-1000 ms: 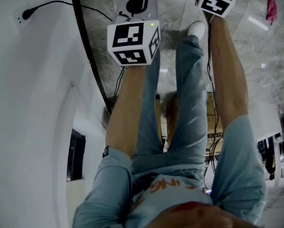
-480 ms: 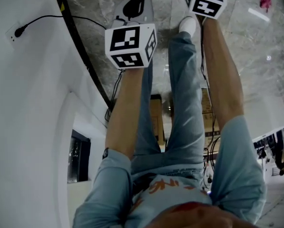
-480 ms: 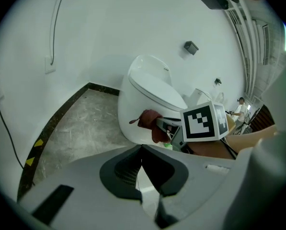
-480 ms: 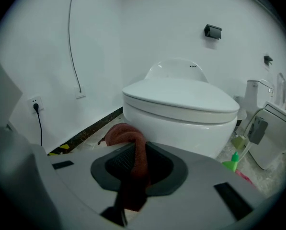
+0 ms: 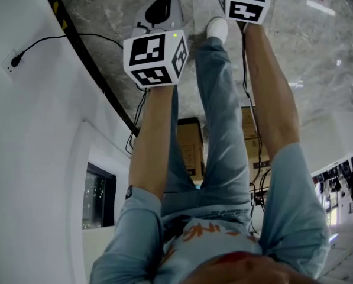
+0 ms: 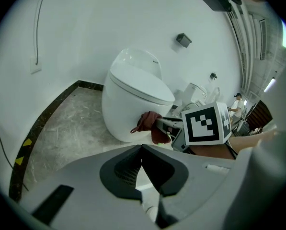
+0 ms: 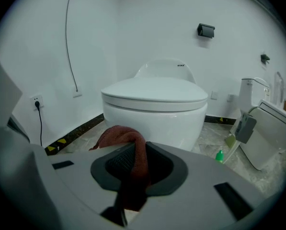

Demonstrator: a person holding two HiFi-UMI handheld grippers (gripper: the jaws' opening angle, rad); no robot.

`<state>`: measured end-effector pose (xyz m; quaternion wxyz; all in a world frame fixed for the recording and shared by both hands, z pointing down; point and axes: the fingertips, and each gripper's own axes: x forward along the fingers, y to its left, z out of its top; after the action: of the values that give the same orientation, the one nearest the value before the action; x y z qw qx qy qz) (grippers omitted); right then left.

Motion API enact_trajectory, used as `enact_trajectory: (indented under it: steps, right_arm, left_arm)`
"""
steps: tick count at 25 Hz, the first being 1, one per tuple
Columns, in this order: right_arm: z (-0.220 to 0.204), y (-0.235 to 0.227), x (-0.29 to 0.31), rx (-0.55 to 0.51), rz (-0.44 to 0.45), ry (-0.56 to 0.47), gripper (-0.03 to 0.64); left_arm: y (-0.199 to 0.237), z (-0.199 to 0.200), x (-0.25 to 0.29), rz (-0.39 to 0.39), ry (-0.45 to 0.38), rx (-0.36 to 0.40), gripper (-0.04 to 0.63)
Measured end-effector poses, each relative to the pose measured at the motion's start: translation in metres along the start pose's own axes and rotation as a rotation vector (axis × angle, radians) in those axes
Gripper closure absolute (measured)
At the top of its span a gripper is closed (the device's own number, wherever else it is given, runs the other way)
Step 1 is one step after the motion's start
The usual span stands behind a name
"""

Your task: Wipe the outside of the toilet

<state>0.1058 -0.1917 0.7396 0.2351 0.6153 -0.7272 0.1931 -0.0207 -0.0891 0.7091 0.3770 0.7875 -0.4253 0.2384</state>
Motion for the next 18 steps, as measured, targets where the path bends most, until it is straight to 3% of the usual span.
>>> enact_trajectory:
  steps: [11,18]
  right_arm:
    - [-0.009,-0.086,0.0,0.016,-0.047,0.018,0.551]
    - [-0.02,-0.088,-0.005,0.005,-0.022,0.041,0.551]
  left_arm:
    - [-0.057,0.008,0.035,-0.016,0.005,0.02,0.6]
    - [-0.06,0.012,0.037,-0.011,-0.011,0.02,0.6]
